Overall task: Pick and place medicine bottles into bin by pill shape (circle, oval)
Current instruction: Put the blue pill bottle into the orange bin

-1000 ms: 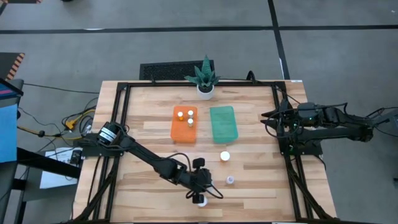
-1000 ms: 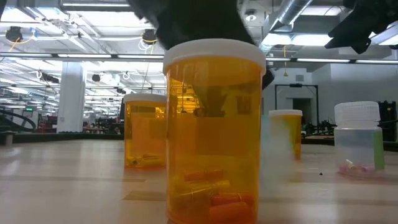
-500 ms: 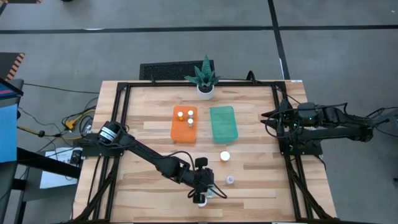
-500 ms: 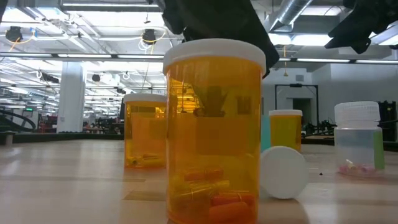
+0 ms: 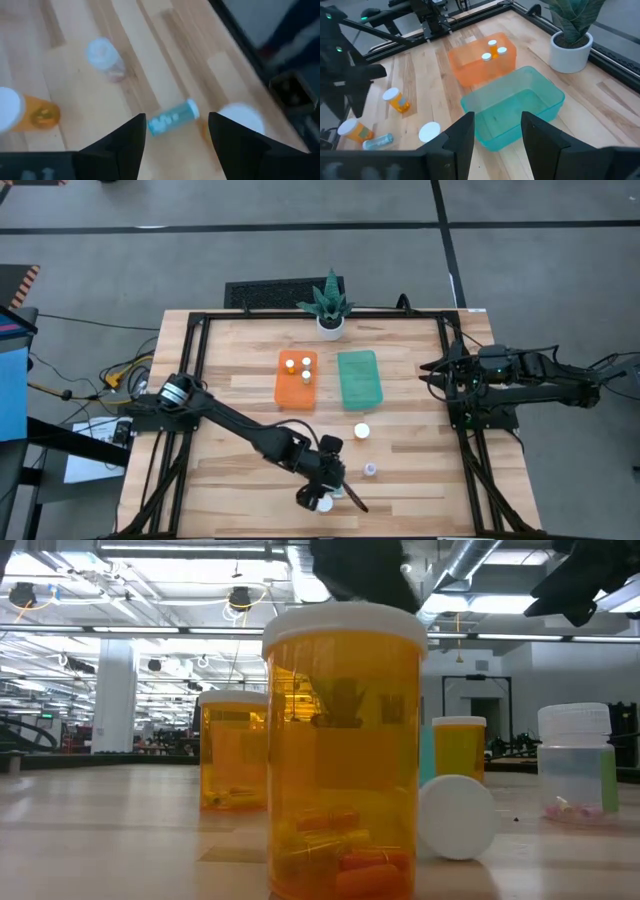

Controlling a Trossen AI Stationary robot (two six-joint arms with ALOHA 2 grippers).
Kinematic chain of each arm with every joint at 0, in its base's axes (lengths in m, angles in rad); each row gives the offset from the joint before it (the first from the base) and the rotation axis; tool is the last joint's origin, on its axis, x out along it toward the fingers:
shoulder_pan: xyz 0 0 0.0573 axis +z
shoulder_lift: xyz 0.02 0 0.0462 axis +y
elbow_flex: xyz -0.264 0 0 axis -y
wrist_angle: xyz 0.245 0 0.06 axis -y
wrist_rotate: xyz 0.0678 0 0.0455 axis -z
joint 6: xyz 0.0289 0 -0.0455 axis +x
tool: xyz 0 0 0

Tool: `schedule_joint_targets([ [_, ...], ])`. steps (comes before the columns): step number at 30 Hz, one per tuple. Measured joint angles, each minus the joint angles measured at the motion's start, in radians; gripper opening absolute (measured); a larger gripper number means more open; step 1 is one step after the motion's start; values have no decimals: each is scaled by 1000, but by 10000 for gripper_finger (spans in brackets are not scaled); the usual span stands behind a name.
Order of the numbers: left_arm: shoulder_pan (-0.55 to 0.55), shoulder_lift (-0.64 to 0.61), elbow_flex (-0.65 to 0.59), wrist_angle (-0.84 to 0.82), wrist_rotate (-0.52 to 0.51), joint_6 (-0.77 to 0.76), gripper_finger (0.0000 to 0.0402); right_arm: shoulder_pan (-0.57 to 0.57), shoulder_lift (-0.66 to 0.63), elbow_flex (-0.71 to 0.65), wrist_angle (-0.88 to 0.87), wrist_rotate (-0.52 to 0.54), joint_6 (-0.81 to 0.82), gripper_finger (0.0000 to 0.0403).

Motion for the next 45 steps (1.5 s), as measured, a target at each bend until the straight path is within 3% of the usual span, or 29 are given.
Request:
schedule_joint_targets([
  [10, 87, 28, 3, 6, 118, 265, 210, 0, 0, 0, -12, -1, -2, 175],
  [14, 110, 54, 2, -6, 222, 401, 210, 0, 0, 0, -17, -1, 5, 175],
  [19, 113, 92, 0, -7, 240, 536, 210, 0, 0, 0, -19, -1, 16, 175],
  [29, 113, 136, 2, 54, 283, 652, 210, 0, 0, 0, -23, -1, 17, 175],
  [45, 105, 214, 28, 61, 307, 709, 210, 0, 0, 0, -40, -1, 17, 175],
])
